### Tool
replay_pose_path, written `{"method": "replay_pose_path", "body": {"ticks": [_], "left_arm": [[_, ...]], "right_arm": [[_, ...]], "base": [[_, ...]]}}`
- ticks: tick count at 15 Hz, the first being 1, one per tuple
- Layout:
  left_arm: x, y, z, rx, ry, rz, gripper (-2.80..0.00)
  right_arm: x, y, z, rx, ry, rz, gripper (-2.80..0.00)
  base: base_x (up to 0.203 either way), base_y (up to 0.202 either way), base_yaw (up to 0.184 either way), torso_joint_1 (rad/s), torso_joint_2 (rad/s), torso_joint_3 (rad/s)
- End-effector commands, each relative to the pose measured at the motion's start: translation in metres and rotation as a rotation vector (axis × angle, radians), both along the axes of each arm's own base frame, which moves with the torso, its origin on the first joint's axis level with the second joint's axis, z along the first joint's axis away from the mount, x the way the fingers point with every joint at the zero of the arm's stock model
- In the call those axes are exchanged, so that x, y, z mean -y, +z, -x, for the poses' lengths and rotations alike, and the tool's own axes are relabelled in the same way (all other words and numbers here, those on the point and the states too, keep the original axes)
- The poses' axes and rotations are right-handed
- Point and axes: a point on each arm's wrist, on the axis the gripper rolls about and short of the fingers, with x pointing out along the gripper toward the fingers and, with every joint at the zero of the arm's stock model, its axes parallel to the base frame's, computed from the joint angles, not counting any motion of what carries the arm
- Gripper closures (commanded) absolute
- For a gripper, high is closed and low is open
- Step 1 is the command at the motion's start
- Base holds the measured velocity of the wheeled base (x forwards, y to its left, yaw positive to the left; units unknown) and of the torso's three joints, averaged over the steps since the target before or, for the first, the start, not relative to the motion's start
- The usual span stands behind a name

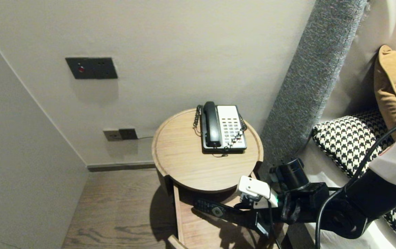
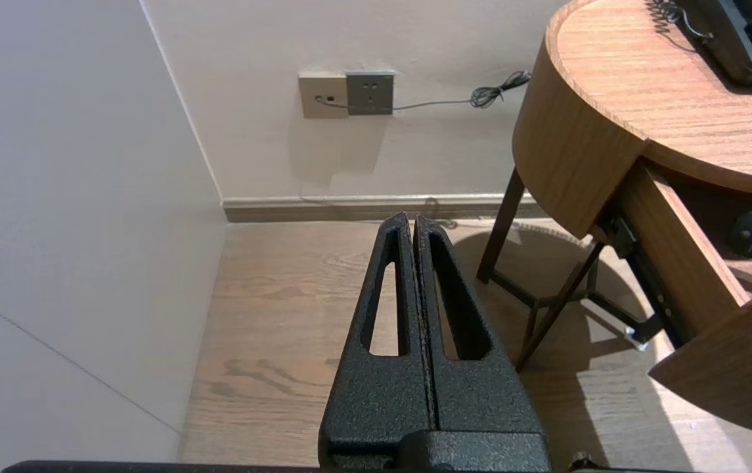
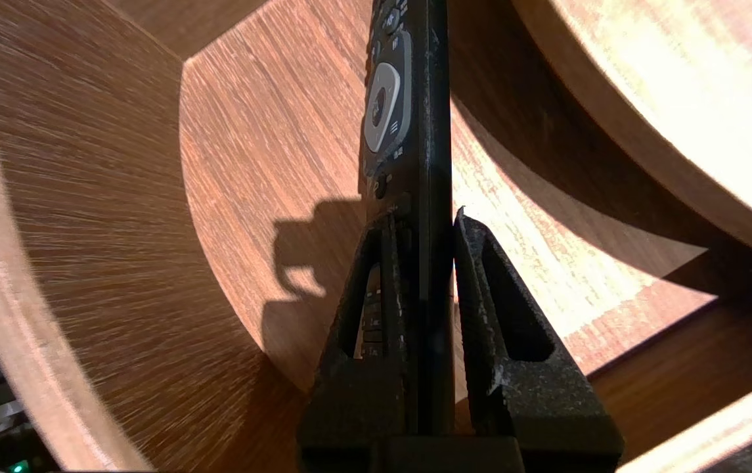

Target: Take the remote control out of the drawer one by one and place them on the table

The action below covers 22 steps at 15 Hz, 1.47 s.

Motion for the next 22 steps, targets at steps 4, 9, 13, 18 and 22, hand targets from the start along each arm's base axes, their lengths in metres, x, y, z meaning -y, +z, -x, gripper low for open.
{"method": "replay_pose_path", "body": {"ticks": [4, 9, 13, 18, 22], "left_arm": [[0.0, 0.0, 0.0, 0.001, 0.001, 0.0, 0.0], [0.0, 0.0, 0.0, 0.0, 0.001, 0.0, 0.0], [0.0, 0.0, 0.0, 0.001, 0.001, 0.0, 0.0], [0.0, 0.0, 0.0, 0.001, 0.001, 0.0, 0.0], [0.0, 0.0, 0.0, 0.001, 0.001, 0.0, 0.0]], "right_arm": [[-0.001, 0.013, 0.009, 0.034, 0.022, -0.02, 0.0], [-0.01, 0.021, 0.019, 0.054, 0.062, -0.034, 0.0], [-0.013, 0.028, 0.023, 0.074, 0.071, -0.048, 0.0], [-0.019, 0.044, 0.022, 0.119, 0.064, -0.074, 0.0], [-0.026, 0.062, 0.01, 0.157, 0.038, -0.13, 0.0]], "base": [[0.0, 0.0, 0.0, 0.0, 0.0, 0.0], [0.0, 0.0, 0.0, 0.0, 0.0, 0.0], [0.0, 0.0, 0.0, 0.0, 0.0, 0.0], [0.0, 0.0, 0.0, 0.0, 0.0, 0.0], [0.0, 0.0, 0.0, 0.0, 0.0, 0.0]]}}
